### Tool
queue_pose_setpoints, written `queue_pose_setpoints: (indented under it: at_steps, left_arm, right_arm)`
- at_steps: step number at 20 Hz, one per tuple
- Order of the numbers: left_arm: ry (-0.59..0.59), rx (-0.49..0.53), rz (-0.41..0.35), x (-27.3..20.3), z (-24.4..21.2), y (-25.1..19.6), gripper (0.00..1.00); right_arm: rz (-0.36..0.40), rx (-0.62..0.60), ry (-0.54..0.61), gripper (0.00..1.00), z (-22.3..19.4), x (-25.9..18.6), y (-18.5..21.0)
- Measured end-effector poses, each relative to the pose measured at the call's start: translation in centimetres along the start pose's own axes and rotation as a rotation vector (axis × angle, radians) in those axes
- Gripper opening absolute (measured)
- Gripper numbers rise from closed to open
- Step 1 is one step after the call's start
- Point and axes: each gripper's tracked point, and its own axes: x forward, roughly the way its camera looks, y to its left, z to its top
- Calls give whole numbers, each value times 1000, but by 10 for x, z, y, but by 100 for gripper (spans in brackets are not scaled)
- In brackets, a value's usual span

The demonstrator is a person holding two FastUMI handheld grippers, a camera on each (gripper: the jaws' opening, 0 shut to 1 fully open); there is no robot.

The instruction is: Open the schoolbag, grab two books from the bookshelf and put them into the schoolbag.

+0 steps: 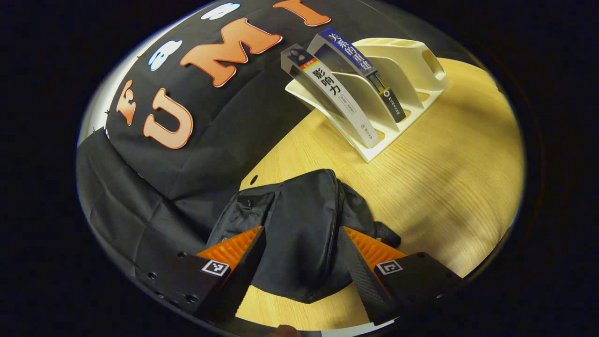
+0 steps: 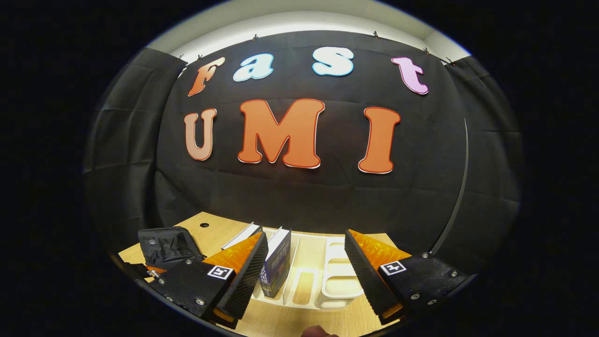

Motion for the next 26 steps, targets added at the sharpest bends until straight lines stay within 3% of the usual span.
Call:
queue_pose_setpoints:
  at_steps: [10, 14, 16, 17, 18, 19, 20, 21, 23, 26]
  left_arm:
    - [52, 110, 164, 19, 3, 30, 95]
    - [81, 123, 167, 39, 9, 39, 82]
    - [103, 101, 140, 49, 6, 38, 72]
    - [109, 89, 121, 53, 5, 38, 57]
    - [120, 92, 95, 53, 5, 37, 60]
    - [120, 94, 70, 53, 7, 37, 52]
    - [116, 86, 42, 50, 9, 37, 54]
    - [106, 75, 23, 48, 12, 40, 32]
    - [105, 57, -43, 42, 14, 44, 18]
    - [113, 73, -184, 38, 14, 45, 10]
  right_arm:
    - [26, 0, -4, 98, -2, -10, -16]
    - [47, -2, 6, 98, -3, -12, -15]
    - [45, -20, 7, 98, -1, -11, -15]
    - [45, -30, 11, 98, 0, -9, -13]
    - [44, -36, 17, 98, 2, -7, -10]
    - [41, -40, 19, 98, 3, -4, -8]
    - [36, -41, 22, 98, 5, -1, -5]
    - [38, -40, 28, 98, 5, 3, 2]
    - [43, -44, 40, 98, 6, 13, 17]
    - [22, -54, 78, 98, 3, 33, 33]
